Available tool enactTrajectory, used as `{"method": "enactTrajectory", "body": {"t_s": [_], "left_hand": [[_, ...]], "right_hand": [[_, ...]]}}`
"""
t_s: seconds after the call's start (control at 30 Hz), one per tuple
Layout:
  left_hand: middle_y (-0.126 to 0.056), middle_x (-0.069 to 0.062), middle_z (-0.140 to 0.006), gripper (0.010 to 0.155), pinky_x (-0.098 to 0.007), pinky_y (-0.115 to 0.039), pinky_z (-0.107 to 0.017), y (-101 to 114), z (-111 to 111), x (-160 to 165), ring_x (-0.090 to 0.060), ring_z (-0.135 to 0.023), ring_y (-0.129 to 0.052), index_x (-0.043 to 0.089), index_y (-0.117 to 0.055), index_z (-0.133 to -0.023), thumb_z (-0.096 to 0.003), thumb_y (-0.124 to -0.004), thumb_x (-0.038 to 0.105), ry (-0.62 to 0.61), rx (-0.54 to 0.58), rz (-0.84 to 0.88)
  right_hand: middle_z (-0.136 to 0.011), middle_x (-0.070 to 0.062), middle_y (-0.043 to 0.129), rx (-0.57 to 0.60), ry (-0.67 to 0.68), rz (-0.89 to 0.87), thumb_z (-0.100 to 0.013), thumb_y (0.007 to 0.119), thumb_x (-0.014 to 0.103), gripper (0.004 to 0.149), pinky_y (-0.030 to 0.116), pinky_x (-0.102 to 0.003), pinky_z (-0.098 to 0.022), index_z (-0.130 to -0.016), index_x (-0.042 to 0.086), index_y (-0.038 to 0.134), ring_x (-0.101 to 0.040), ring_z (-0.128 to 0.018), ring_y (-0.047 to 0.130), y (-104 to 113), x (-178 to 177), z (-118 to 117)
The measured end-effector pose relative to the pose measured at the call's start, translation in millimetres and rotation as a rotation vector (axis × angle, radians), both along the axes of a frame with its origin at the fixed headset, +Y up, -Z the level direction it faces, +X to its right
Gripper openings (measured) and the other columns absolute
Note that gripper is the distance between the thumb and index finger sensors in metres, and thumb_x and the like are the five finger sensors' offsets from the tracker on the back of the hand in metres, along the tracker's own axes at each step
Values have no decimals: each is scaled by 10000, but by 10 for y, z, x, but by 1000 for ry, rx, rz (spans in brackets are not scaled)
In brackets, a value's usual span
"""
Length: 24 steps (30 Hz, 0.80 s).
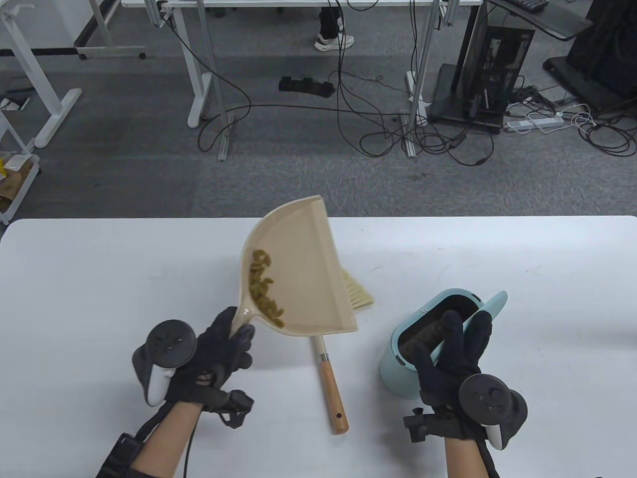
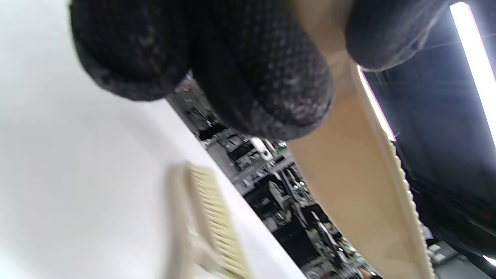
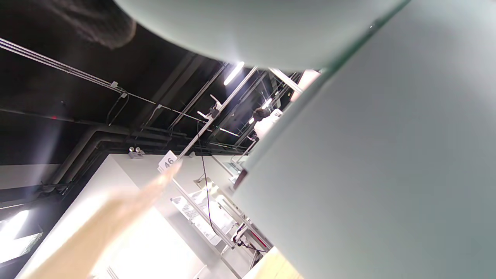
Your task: Sweep raisins on the table into the desktop trash can
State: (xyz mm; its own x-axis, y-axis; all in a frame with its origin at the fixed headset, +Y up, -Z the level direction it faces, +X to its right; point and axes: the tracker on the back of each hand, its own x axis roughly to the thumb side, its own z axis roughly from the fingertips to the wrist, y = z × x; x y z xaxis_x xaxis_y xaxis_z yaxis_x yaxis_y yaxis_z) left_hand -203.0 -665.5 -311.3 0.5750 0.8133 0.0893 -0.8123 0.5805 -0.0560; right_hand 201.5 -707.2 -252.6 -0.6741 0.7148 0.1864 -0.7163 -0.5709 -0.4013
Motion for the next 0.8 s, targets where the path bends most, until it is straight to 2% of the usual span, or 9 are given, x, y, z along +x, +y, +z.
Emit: {"method": "enactTrajectory", "body": {"t_s": [0.1,0.2,0.3,0.43,0.8], "left_hand": [[-898,-82,-705,658,-344,-878,-342,119,-45,511,-53,-350,-1033,95,-566,-1036,-548,-721,508,-55,83,-78],[-898,-79,-709,656,-347,-878,-348,218,-9,920,-54,-355,-1032,107,-570,-1036,-542,-734,506,-83,277,-281],[-897,-70,-713,652,-348,-880,-355,324,71,1155,-50,-357,-1031,125,-577,-1036,-536,-743,510,-108,476,-455],[-895,-72,-716,651,-358,-874,-363,454,164,1339,-60,-363,-1028,134,-583,-1034,-530,-757,507,-134,627,-573],[-891,-75,-720,650,-361,-872,-365,484,200,1383,-61,-365,-1027,133,-578,-1038,-535,-751,508,-136,646,-620]], "right_hand": [[-1101,-104,-152,1,0,-5,-549,604,658,771,267,-707,-702,-1108,359,166,-501,-1004,-36,2,-2,3],[-1100,-101,-154,5,1,-11,-549,603,659,771,270,-707,-700,-1108,360,162,-502,-1004,-35,-2,3,12],[-1099,-99,-157,6,3,-15,-550,601,660,774,269,-706,-701,-1108,363,155,-502,-1003,-37,-5,4,13],[-1098,-96,-160,7,6,-20,-550,602,660,769,265,-707,-700,-1108,365,161,-500,-1002,-41,-8,3,11],[-1098,-95,-163,9,6,-24,-551,599,661,773,266,-706,-701,-1108,368,151,-501,-1001,-40,-15,8,13]]}}
